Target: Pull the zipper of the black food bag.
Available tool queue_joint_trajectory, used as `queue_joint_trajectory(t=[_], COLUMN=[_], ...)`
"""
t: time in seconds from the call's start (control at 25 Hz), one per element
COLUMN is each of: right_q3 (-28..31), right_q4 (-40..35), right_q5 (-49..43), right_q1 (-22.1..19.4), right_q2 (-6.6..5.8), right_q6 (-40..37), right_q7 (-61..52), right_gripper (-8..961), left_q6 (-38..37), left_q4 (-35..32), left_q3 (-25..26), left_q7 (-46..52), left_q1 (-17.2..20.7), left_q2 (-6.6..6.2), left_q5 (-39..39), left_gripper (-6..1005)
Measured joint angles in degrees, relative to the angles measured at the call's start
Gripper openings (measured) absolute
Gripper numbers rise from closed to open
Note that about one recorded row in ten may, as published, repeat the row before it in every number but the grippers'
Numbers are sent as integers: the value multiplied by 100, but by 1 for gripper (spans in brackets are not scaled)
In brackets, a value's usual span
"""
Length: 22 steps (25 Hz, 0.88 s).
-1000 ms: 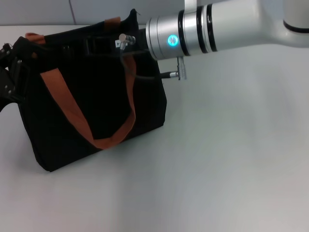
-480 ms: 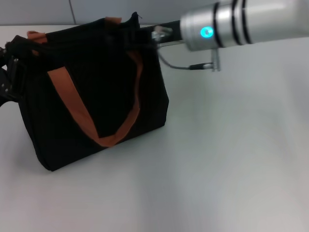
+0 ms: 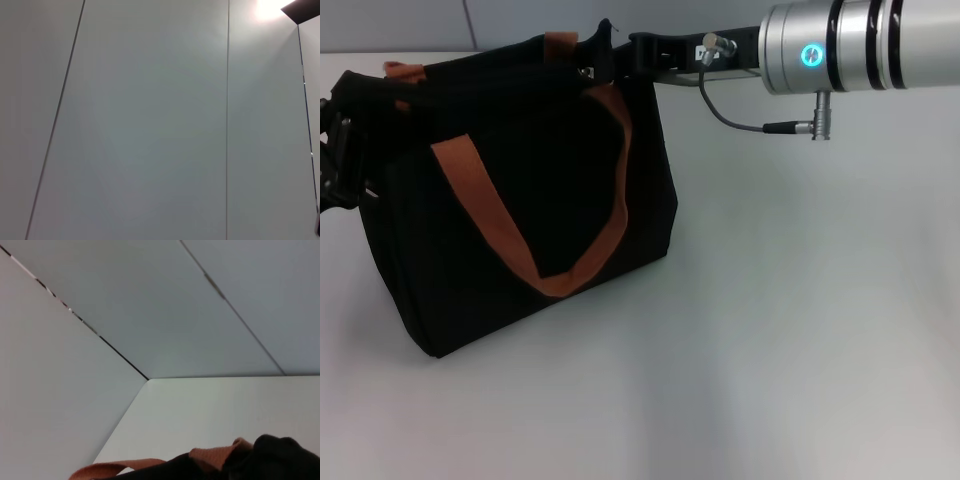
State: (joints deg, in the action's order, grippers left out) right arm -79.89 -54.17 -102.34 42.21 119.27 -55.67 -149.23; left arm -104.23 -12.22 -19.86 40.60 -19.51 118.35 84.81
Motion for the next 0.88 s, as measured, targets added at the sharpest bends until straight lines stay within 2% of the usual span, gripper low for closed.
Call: queue_joint_trajectory(t=[0.24, 0.44, 0.52, 0.64, 0.76, 0.88], right_q3=[304, 658, 836, 1300, 1818, 2222], right_q4=[-82, 73, 237, 714, 1306, 1857], right_q5=[294, 1353, 1767, 2483, 2868, 2899], right_q1=[-195, -531, -656, -806, -877, -956], right_q2=[-1, -7, -13, -18, -36, -136], right_q6=[-254, -655, -903, -1664, -2798, -3967], right_q7=[461, 1681, 2231, 3387, 4683, 5950], right_gripper=[1, 0, 44, 111, 213, 315], left_q6=[20, 22, 47, 148, 199, 217], left_q4=[-12, -32, -45, -88, -236, -335], left_q3=[2, -11, -27, -29, -36, -50], left_q7=[0, 99, 223, 364, 624, 884], left_q1=[35, 45, 51, 96, 151, 202], left_q2=[-6, -15, -19, -36, -39, -67], left_q5=[-1, 32, 47, 54, 58, 91], left_gripper=[23, 24, 24, 24, 25, 25])
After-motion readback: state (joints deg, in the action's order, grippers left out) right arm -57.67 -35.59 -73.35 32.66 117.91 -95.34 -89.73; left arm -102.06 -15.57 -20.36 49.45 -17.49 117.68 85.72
